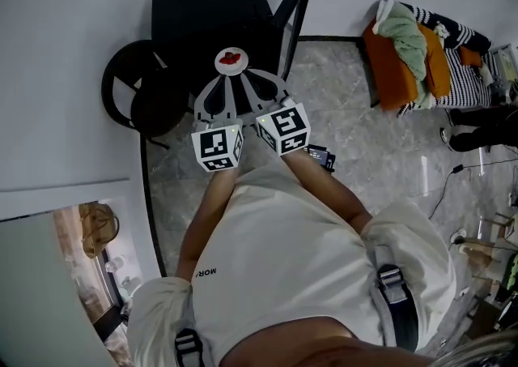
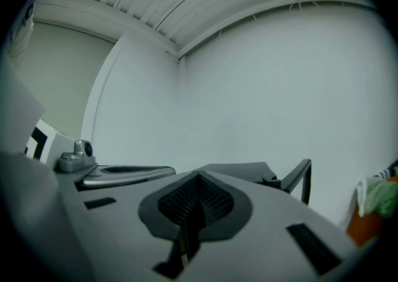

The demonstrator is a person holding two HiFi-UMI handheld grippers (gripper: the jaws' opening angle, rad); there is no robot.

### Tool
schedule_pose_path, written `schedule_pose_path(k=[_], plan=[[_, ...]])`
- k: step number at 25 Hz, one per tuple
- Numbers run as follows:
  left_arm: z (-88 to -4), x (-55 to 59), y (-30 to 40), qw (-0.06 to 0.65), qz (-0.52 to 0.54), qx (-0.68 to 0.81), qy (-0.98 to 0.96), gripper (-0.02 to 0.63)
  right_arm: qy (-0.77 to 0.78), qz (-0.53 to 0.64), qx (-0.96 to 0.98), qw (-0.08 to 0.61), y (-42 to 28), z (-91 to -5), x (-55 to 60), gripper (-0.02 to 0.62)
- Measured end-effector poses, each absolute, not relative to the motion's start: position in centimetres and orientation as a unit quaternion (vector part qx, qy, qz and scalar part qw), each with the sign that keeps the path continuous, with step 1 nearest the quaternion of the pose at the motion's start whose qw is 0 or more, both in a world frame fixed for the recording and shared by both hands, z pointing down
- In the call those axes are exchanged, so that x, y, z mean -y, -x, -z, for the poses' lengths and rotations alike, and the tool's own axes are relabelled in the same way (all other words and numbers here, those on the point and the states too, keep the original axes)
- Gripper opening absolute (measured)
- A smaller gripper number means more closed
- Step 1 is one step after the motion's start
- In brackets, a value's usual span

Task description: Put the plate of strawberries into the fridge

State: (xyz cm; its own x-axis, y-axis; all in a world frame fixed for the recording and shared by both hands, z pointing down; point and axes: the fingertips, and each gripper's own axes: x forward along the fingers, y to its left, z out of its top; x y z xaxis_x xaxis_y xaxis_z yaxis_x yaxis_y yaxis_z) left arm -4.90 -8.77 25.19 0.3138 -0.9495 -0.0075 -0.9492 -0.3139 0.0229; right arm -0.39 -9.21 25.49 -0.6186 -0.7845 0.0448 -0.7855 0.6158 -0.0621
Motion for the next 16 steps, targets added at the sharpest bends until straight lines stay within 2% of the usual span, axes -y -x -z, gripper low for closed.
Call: schedule_pose_path(k=[16], plan=[[-25.22,8.13,4.88,0.007,0.013,0.587,-0.810,0.002,-0.438,-0.026,0.898,-0.005,0.23,-25.89,8.57,0.005]])
